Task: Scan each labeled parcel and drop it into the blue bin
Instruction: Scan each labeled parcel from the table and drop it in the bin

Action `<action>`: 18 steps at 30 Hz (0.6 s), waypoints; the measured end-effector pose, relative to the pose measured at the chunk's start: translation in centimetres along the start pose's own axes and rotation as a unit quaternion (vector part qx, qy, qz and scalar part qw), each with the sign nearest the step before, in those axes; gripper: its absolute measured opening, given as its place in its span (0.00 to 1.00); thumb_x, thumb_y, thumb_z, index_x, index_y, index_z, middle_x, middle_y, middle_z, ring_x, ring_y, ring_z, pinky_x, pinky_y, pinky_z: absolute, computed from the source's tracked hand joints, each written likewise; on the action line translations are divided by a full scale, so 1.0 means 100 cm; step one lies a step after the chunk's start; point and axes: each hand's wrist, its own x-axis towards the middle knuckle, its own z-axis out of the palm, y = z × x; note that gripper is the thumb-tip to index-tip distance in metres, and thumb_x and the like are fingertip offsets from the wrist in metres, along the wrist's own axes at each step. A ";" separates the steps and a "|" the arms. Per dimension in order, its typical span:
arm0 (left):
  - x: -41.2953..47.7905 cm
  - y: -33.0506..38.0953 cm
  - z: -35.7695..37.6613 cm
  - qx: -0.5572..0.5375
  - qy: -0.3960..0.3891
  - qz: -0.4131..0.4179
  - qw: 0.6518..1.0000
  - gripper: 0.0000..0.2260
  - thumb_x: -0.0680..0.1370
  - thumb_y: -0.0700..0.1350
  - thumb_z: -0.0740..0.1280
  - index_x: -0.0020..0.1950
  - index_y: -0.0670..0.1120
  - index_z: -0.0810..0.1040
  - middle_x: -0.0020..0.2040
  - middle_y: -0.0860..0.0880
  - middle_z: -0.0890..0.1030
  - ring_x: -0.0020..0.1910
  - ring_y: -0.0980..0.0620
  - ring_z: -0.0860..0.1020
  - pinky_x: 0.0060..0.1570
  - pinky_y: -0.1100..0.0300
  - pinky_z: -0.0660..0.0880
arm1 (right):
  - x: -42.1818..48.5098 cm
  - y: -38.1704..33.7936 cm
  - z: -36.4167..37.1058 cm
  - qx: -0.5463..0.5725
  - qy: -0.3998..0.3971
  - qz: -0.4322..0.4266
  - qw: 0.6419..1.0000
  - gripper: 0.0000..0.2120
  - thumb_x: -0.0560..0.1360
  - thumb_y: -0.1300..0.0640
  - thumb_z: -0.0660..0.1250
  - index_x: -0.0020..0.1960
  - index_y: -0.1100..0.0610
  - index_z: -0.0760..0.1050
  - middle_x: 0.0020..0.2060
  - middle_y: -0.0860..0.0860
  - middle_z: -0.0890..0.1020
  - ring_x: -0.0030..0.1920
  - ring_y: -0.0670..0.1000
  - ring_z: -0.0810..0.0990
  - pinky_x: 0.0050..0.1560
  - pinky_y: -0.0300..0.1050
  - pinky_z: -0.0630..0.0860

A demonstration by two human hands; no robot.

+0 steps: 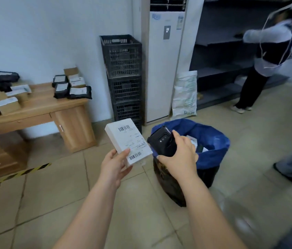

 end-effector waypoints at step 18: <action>0.279 0.030 0.234 0.105 -0.135 -0.095 0.981 0.17 0.77 0.42 0.72 0.65 0.49 0.76 0.51 0.48 0.86 0.52 0.49 0.84 0.40 0.55 0.79 | 0.275 0.095 -0.002 -0.054 0.097 0.168 0.980 0.42 0.68 0.46 0.74 0.78 0.44 0.59 0.67 0.49 0.68 0.68 0.56 0.65 0.66 0.57 0.65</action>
